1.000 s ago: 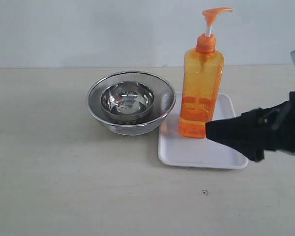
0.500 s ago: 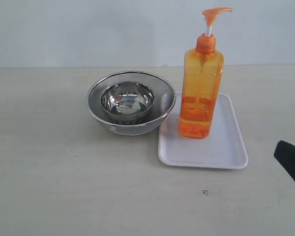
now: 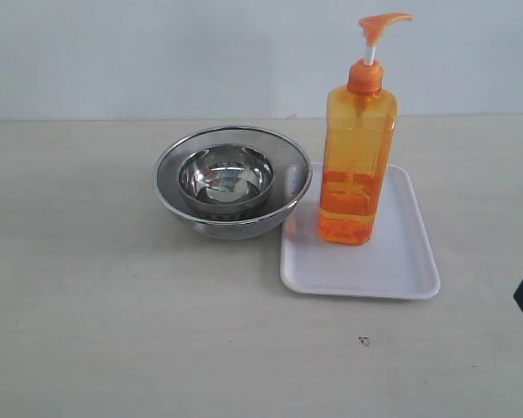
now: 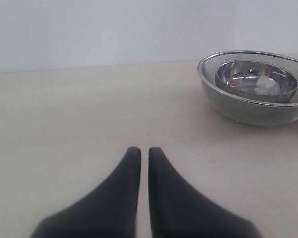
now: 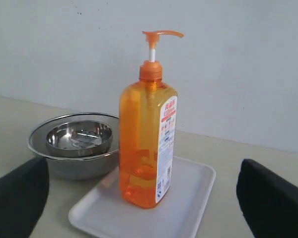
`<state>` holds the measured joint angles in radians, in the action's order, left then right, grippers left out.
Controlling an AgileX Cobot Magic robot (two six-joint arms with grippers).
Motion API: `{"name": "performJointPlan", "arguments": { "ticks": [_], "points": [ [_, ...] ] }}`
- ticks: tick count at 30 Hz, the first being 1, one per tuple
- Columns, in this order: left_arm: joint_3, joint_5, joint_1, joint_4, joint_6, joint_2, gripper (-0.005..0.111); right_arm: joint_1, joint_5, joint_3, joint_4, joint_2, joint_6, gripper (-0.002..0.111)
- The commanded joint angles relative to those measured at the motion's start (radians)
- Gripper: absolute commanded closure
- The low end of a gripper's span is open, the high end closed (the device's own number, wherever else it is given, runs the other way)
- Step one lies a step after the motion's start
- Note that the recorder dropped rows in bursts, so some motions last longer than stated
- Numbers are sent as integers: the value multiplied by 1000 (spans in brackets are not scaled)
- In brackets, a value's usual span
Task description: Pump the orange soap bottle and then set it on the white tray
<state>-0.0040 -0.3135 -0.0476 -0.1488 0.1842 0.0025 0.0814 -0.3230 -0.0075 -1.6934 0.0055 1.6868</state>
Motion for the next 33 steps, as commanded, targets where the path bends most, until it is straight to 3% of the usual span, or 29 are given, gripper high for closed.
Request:
{"name": "performJointPlan", "arguments": {
  "ticks": [1,7,11,18,24,26,33],
  "points": [
    [4,3,3,4,4,-3,102,-3,82,7,24,-5,43,15],
    [4,3,3,4,4,-3,102,-3,187,7,44,-5,99,15],
    [4,3,3,4,4,-3,102,-3,238,7,-51,-5,262,15],
    [4,3,3,4,4,-3,102,-3,307,7,-51,-5,389,15],
    [4,3,3,4,4,-3,102,-3,323,7,-51,-5,368,15],
    [4,3,3,4,4,-3,102,-3,350,7,96,-5,191,15],
    [4,3,3,4,4,-3,102,-3,357,7,1202,-5,-1036,15]
  ]
}}
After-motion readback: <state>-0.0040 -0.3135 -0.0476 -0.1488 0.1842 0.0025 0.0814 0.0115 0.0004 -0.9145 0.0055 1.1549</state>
